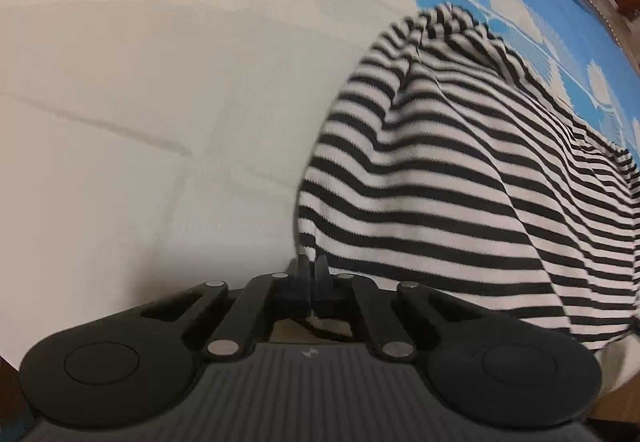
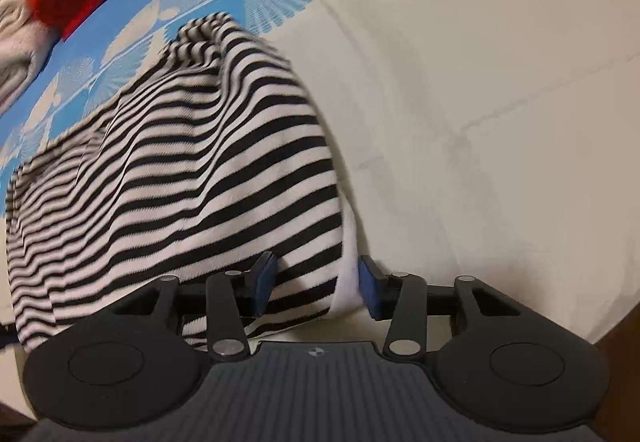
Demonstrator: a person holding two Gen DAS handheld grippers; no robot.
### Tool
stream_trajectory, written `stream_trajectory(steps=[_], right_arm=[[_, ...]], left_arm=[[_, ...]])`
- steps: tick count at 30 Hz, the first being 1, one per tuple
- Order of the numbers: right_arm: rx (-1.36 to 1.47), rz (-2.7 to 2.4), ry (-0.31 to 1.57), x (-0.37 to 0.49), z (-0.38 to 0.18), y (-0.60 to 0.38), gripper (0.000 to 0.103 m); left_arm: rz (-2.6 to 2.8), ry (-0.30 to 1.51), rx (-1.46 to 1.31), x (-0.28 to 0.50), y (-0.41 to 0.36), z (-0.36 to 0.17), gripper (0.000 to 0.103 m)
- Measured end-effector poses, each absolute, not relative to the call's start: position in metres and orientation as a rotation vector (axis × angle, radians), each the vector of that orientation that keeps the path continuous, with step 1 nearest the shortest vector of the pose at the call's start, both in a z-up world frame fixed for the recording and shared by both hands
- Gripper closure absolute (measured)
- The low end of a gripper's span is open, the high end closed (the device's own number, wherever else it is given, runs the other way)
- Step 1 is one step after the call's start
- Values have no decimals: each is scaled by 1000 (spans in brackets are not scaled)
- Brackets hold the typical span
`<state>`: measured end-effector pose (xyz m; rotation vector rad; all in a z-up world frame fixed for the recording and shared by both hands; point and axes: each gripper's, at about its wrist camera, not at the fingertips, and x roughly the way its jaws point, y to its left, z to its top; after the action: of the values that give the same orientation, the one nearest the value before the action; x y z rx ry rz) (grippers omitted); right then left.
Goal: Fold small clothes
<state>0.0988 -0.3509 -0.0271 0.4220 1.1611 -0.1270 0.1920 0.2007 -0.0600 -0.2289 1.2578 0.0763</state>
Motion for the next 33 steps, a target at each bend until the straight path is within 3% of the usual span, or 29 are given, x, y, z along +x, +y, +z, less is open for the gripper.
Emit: stream_trajectory(steps=[1, 5, 7, 8, 12, 16, 19, 22, 24, 25, 30, 33], right_arm=[[402, -115, 1156, 101, -26, -349, 92], [459, -133, 1005, 90, -2, -363, 96], [462, -189, 1041, 90, -6, -371, 96], [442, -204, 1093, 91, -14, -370, 96], [316, -203, 1159, 98, -23, -353, 90], [209, -253, 987, 93, 4, -347, 80], [239, -160, 906, 92, 17, -346, 79], [288, -33, 976, 97, 6, -339, 73], [226, -29, 1120, 103, -17, -330, 71], [168, -51, 1185, 104, -28, -327, 71], [167, -63, 1112, 103, -16, -331, 69], [131, -92, 1159, 110, -23, -335, 69]], left_arm=[[91, 1226, -203, 190, 203, -54, 102], [107, 1252, -217, 185, 215, -53, 102], [88, 1307, -202, 186, 213, -61, 101], [105, 1315, -171, 186, 211, -61, 95], [134, 1191, -130, 185, 207, -37, 86], [-8, 1079, -158, 181, 185, -14, 80], [-142, 1143, -172, 181, 164, -23, 72], [-162, 1250, -93, 180, 139, -43, 56], [-120, 1280, -42, 180, 134, -52, 43], [-108, 1278, -48, 180, 134, -51, 43], [-99, 1187, -66, 185, 135, -35, 43], [-90, 1158, -91, 186, 138, -31, 43]])
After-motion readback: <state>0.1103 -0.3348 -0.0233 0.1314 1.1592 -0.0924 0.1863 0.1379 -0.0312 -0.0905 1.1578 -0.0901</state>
